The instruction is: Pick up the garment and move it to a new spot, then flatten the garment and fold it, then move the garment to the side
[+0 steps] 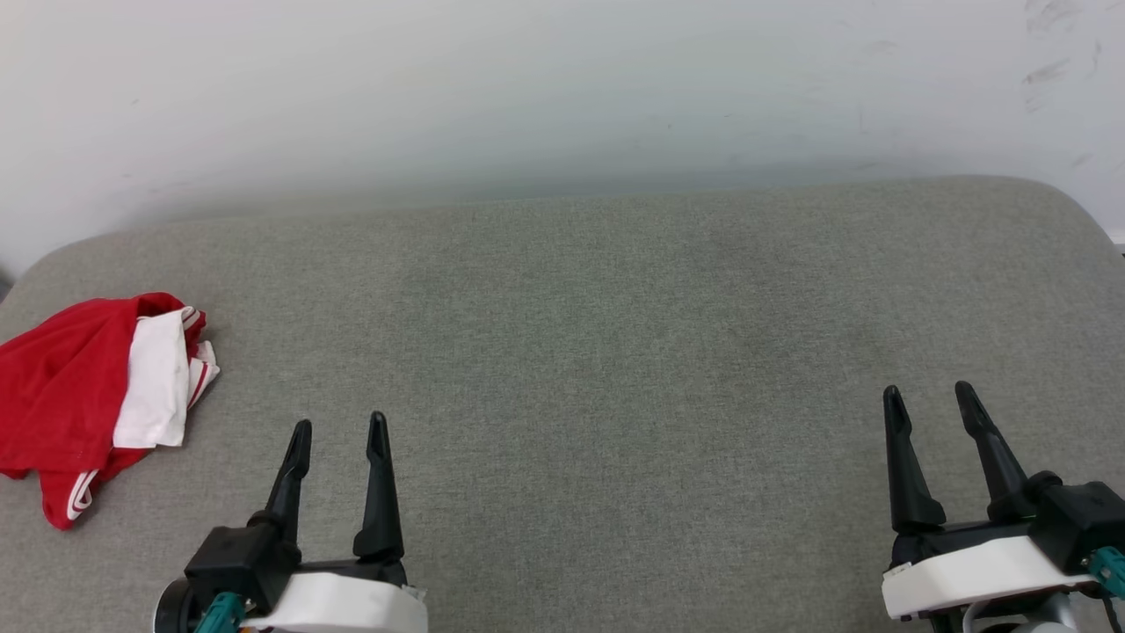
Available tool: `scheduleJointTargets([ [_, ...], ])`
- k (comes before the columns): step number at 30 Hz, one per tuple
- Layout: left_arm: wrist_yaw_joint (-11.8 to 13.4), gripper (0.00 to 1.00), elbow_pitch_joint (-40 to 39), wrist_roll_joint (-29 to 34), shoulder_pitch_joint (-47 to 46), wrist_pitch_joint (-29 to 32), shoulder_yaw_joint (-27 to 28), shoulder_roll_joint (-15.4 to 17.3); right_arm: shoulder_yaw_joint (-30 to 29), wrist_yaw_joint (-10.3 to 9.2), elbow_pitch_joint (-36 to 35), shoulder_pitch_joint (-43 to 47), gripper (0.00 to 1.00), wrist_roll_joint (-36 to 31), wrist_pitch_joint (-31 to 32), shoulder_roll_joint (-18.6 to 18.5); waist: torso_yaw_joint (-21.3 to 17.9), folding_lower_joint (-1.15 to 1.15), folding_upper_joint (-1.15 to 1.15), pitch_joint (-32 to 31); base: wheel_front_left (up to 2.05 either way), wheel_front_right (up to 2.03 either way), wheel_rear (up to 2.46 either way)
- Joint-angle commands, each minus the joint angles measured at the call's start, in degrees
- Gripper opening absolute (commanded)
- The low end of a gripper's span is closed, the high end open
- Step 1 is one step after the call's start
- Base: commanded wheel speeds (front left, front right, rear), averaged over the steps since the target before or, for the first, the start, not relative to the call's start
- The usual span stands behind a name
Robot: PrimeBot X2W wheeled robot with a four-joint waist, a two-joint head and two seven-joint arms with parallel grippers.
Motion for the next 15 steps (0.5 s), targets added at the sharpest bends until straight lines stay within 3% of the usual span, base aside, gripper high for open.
scheduleJointTargets([
  [1,-1.4,1.00,0.0,1.2,0.8,-0.4,1.2,-0.6,0.2,0.00,-0.2,0.3,1.00,0.1,-0.6,-0.1,-0.1,0.00,0.00,0.0,0.00,0.00,0.00],
  [8,-7.8,1.00,1.6,4.0,2.2,-1.2,6.4,-3.5,0.1,-0.01,1.4,0.6,1.00,1.1,-1.4,-0.1,-0.3,0.00,0.00,0.0,0.00,0.00,0.00],
  [15,-10.9,1.00,4.0,7.9,2.8,-2.0,7.5,-4.1,0.1,-0.01,1.9,0.8,1.00,-0.7,-2.2,-0.1,-0.4,0.00,0.00,-0.1,0.00,0.00,0.00],
])
